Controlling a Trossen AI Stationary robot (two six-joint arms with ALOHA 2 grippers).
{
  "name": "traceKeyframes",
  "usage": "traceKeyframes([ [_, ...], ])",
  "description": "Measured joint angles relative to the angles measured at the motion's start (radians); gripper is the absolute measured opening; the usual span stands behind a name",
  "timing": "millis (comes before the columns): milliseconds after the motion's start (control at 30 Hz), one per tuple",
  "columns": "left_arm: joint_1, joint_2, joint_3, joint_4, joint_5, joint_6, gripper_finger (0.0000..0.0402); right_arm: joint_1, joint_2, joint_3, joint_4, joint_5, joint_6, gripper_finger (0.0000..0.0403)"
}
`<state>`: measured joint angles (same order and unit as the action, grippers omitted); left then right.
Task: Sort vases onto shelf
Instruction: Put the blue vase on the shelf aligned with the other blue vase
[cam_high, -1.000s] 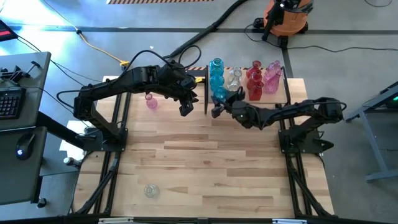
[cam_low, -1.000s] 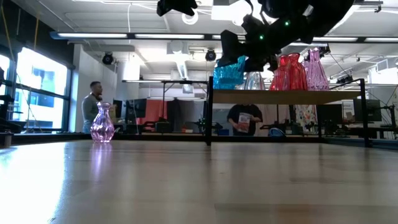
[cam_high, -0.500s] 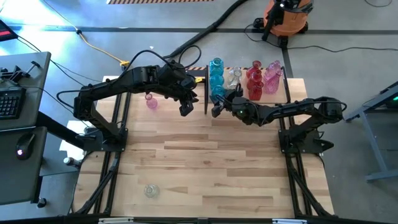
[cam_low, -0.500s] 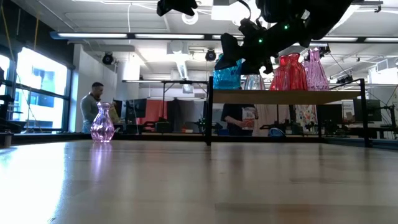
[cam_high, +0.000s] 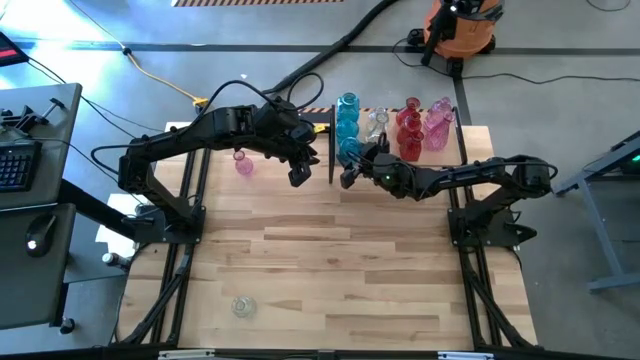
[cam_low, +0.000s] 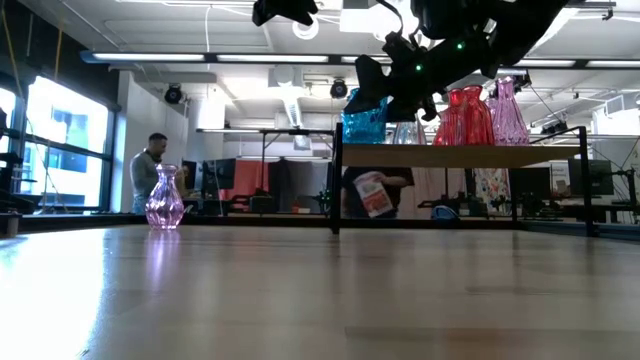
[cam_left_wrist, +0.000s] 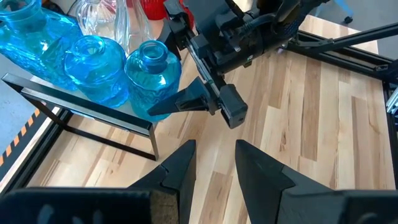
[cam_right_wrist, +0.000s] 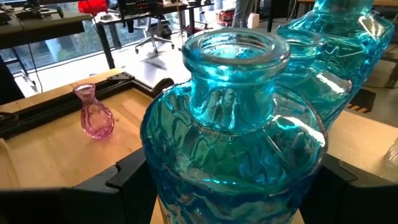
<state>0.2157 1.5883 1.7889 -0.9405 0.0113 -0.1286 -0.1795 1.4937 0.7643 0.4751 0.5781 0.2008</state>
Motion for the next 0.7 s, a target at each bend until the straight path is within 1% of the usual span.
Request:
traceKeyframes([
  [200,0.000,0.000,0.000,0.001,0.000,0.000,0.0104,-0.001,0.000,0.000,0.000,0.000,0.004,0.0272],
  [500,0.000,0.000,0.000,0.004,0.000,-0.001,0.0104,-0.004,0.000,0.000,-0.006,0.001,0.010,0.0286],
  [700,0.000,0.000,0.000,0.003,0.000,0.000,0.0104,-0.018,0.000,0.000,-0.024,-0.010,0.051,0.0287],
])
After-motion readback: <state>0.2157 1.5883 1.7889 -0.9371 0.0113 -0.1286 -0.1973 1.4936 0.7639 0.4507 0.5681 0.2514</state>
